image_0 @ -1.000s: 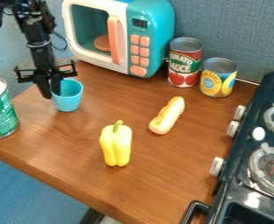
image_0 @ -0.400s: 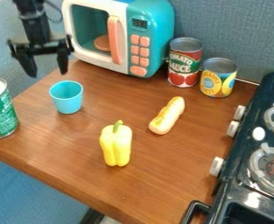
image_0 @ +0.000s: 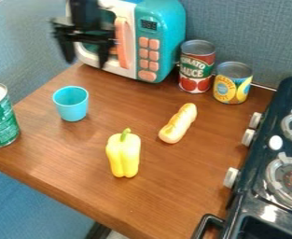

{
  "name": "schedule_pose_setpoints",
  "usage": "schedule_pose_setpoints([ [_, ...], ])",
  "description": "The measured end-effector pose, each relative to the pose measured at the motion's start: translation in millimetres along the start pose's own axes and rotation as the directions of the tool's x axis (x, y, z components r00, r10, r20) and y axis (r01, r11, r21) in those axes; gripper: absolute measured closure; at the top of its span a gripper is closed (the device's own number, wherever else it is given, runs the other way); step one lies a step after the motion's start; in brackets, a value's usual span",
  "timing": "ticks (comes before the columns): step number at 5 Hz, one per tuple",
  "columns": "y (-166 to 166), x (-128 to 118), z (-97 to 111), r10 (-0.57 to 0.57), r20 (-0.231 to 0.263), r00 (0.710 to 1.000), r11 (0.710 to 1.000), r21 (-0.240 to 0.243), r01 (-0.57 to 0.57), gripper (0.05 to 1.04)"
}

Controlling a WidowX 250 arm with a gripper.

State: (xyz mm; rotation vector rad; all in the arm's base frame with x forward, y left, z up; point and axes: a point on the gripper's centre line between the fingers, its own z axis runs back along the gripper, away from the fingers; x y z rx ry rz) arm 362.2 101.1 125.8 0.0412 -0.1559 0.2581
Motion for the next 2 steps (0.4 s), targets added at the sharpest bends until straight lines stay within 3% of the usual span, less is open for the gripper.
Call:
schedule_pose_setpoints([
  [1, -49, -5, -2, -0.149, -0.001, 0.989, 0.988, -0.039, 0.149, 0.079],
  [2, -79, -15, -6, -0.235, -0.037, 0.971, 0.969, -0.080, 0.232, 0.079],
])
